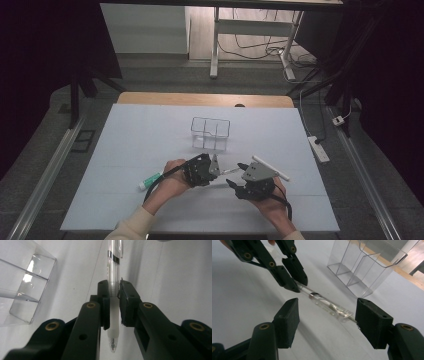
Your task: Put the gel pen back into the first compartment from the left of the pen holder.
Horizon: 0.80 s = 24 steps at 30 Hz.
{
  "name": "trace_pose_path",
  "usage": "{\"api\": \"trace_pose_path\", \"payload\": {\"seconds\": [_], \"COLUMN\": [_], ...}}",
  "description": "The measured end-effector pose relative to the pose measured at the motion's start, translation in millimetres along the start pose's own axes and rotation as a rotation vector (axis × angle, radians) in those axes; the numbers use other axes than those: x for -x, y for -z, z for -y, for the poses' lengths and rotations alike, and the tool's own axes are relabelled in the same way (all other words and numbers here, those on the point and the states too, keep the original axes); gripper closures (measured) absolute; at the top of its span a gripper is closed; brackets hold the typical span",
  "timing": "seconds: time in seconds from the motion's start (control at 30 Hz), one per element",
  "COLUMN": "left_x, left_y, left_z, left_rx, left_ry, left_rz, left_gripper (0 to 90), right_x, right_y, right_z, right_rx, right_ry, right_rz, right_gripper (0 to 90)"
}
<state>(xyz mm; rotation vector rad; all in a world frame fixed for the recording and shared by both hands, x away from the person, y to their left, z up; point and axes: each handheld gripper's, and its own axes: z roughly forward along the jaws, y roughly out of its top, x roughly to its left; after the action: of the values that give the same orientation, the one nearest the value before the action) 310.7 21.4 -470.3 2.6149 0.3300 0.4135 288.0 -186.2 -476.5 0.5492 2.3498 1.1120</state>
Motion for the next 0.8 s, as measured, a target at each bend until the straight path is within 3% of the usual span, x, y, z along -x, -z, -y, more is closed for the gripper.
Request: {"api": "trace_pose_path", "payload": {"seconds": [0.23,0.53,0.7,0.8], "left_x": [1.0,3.1,4.0,5.3], "left_y": [-1.4,-1.6,-2.5,-2.4], "left_z": [-0.7,-1.6,-2.1,-2.6], "left_rx": [-0.012,-0.001,-0.004,0.002], "left_ry": [-0.022,-0.038,-0.048,-0.046], "left_rz": [0.005,0.029,0.037,0.042], "left_gripper": [79.5,79.5,79.5,79.4], "right_x": [1.8,-2.7,-1.6,-3.5], "right_y": [-4.4,-12.9,-16.0,-16.7], "right_z": [-4.9,-4.2,-2.2,-2.3], "right_rx": [-0.026,-0.091,-0.114,-0.138], "right_ry": [0.033,0.127,0.145,0.180], "right_rz": [-0.008,0.004,-0.013,-0.023], "right_gripper": [38.6,47.8,50.6,52.8]}}
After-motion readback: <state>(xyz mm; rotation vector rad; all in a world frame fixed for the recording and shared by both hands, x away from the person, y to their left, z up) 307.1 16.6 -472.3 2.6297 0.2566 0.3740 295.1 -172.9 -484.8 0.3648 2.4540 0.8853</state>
